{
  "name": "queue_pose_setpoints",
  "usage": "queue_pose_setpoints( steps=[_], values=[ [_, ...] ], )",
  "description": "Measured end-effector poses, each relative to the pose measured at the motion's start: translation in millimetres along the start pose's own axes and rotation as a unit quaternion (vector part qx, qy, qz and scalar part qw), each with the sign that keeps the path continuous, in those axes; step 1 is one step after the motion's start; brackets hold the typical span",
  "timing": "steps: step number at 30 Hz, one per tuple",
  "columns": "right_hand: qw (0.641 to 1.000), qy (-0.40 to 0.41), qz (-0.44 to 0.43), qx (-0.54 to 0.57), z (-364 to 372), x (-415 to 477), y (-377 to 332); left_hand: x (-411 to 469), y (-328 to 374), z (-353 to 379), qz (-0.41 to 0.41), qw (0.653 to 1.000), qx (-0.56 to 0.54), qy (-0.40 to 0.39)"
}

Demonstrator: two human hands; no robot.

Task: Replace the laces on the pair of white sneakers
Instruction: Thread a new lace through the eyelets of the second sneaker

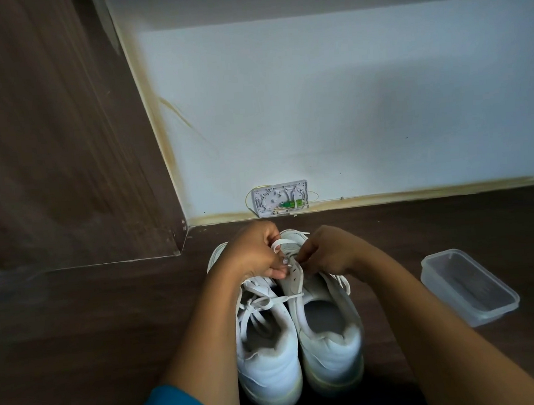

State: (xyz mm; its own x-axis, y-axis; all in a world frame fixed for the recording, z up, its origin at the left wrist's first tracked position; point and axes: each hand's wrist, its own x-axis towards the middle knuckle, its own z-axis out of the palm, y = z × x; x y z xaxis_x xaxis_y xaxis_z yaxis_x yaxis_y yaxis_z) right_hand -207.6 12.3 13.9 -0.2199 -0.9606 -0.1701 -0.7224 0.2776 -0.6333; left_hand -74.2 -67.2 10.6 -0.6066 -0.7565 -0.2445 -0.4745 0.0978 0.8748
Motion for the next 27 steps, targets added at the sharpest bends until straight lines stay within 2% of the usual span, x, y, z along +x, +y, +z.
queue_pose_setpoints(
  steps=[8, 10, 12, 15, 18, 20, 21, 22, 23, 25, 26, 27],
  values=[
    [0.999, 0.005, -0.01, -0.036, -4, -8, -11, -2, 2, 5, 0.032, 0.999, 0.024, -0.026],
    [0.999, 0.029, -0.006, 0.011, -9, -12, -13, -4, 5, 8, 0.05, 0.996, 0.069, -0.036],
    [0.993, 0.055, -0.006, 0.108, -13, -14, -12, -6, 9, 9, 0.066, 0.994, 0.079, -0.036],
    [0.957, 0.105, 0.003, 0.27, -17, -11, -7, -7, 11, 6, 0.085, 0.993, 0.04, -0.066],
    [0.885, 0.15, 0.029, 0.44, -19, -8, -5, -8, 9, 5, 0.117, 0.989, 0.067, -0.057],
    [0.841, 0.127, 0.014, 0.526, -20, -9, -6, -8, 10, 5, 0.148, 0.987, 0.065, -0.012],
    [0.839, 0.096, -0.007, 0.536, -21, -10, -7, -9, 11, 6, 0.167, 0.985, 0.052, 0.011],
    [0.856, 0.062, -0.027, 0.512, -23, -11, -7, -10, 14, 6, 0.185, 0.982, 0.03, 0.03],
    [0.892, 0.034, -0.037, 0.449, -24, -12, -6, -12, 19, 6, 0.199, 0.979, -0.008, 0.042],
    [0.969, -0.01, -0.035, 0.244, -22, -14, 0, -16, 28, 4, 0.225, 0.967, -0.108, 0.053],
    [0.987, -0.024, -0.043, 0.155, -19, -14, 1, -17, 32, 3, 0.238, 0.958, -0.149, 0.057],
    [0.991, -0.028, -0.062, 0.115, -14, -14, 2, -18, 36, 2, 0.246, 0.952, -0.17, 0.057]
  ],
)
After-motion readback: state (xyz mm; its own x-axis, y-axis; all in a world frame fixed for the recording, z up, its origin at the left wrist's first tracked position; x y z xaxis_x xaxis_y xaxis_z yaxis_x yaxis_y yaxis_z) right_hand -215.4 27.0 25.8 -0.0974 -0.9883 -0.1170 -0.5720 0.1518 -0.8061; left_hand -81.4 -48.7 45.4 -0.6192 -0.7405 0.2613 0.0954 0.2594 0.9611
